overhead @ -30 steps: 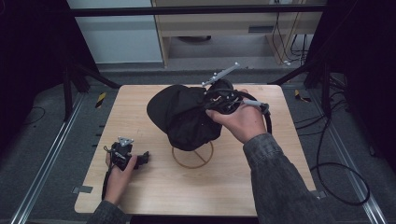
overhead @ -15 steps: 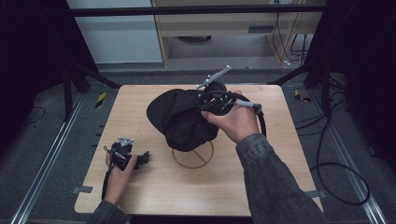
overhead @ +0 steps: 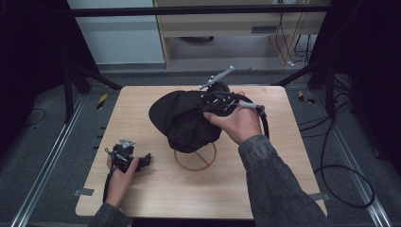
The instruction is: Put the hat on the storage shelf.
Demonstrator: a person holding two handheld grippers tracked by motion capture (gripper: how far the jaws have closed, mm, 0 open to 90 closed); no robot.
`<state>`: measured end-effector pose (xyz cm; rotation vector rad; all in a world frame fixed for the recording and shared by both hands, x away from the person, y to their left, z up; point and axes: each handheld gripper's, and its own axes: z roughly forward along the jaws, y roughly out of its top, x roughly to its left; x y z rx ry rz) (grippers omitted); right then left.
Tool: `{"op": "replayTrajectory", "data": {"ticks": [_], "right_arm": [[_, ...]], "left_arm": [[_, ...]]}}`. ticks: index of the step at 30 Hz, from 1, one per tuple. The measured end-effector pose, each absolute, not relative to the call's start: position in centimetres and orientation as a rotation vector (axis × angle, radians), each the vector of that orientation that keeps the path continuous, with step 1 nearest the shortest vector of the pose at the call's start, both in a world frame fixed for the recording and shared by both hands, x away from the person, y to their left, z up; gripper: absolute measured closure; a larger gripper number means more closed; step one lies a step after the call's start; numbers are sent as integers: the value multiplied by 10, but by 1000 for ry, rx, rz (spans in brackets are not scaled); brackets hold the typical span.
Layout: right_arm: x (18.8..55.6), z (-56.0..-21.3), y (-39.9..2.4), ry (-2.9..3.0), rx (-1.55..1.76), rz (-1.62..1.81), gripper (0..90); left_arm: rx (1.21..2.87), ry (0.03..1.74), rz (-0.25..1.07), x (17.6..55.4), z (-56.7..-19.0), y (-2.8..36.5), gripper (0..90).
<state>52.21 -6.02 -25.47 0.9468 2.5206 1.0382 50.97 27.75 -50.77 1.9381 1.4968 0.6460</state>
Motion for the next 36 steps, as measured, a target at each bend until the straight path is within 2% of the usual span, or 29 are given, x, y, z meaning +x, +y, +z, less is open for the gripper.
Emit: {"op": "replayTrajectory", "data": {"ticks": [24,36], "right_arm": [[524,-260,-63,2511,980,1088,734],[524,-259,-65,2507,985,1104,731]], "left_arm": [[1937,1497,646,510,-508,277,0],[1938,1497,646,510,-508,277,0]]}}
